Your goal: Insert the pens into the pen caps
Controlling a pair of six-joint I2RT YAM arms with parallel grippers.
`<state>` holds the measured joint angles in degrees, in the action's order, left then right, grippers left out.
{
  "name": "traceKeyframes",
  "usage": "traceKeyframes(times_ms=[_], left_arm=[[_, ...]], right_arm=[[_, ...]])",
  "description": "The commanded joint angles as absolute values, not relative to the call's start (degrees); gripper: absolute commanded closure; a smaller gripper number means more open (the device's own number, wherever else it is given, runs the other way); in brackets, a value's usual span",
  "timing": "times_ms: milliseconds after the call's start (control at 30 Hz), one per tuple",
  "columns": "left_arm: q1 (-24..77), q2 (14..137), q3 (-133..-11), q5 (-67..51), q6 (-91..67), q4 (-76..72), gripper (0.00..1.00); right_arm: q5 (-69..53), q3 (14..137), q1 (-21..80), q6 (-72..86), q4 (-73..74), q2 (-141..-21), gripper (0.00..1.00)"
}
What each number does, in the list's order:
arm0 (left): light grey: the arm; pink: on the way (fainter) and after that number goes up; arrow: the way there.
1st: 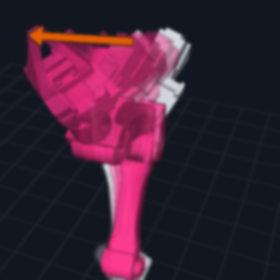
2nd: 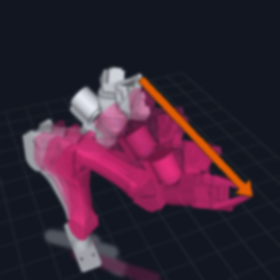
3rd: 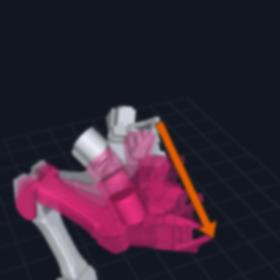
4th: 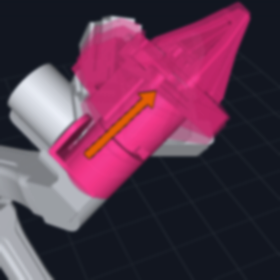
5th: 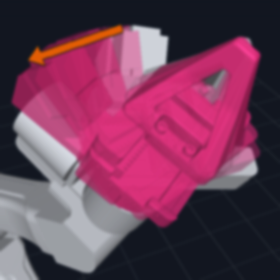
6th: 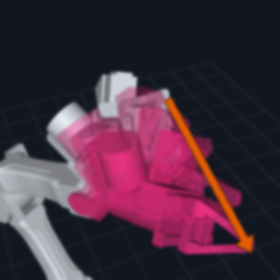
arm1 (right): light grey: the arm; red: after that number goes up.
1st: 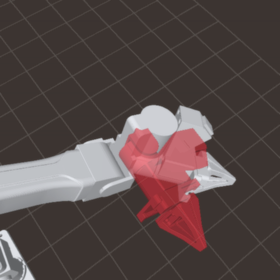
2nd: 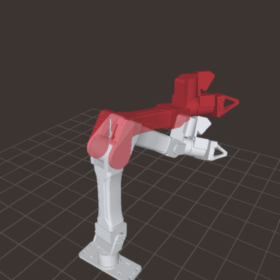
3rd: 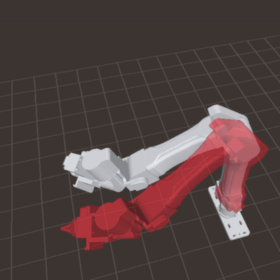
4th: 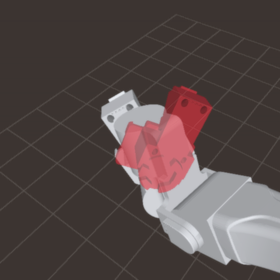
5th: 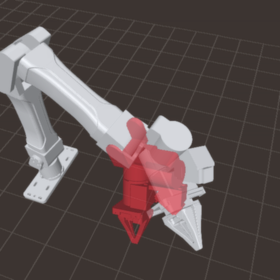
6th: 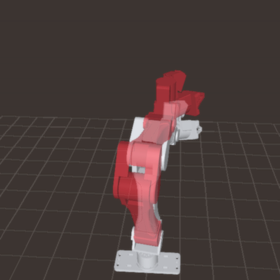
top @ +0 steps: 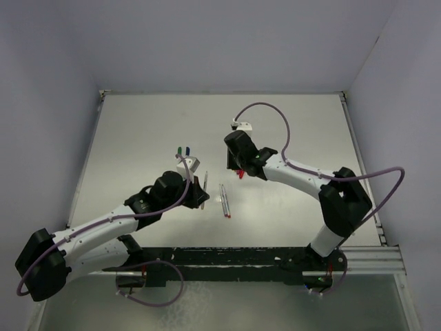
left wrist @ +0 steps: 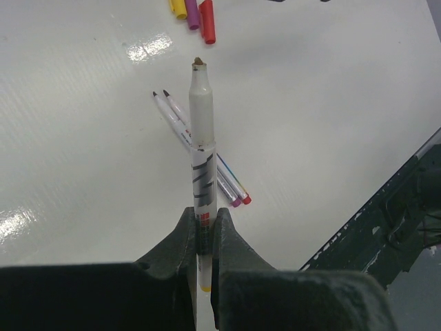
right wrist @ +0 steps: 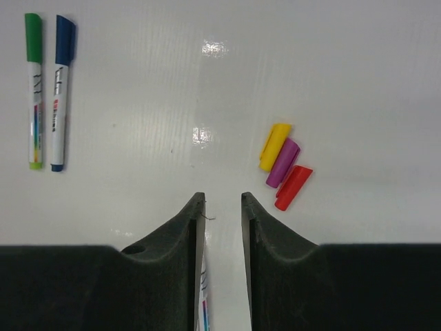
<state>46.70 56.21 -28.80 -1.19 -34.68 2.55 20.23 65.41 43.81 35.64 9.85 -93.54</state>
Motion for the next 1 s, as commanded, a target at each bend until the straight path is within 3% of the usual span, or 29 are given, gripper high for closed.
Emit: traceKeyframes(times_ms=[0,600,967], left_arm=[[46.77,54.68,-30.06,-0.44,-32.29,3.2,1.0],[46.78,57.04,-29.53,-1.21,-31.39,2.57,1.0],[46.76,58.36,-29.28,-1.67,-31.3,1.71,1.0]], right_arm=[[21.57,70.42,42.83,34.47,12.47,-97.27,0.71],[20.65,75.67,40.66,35.5,15.12,-108.35,0.73],[20.73,76.28,39.99,35.73,15.45,-111.15,0.65]])
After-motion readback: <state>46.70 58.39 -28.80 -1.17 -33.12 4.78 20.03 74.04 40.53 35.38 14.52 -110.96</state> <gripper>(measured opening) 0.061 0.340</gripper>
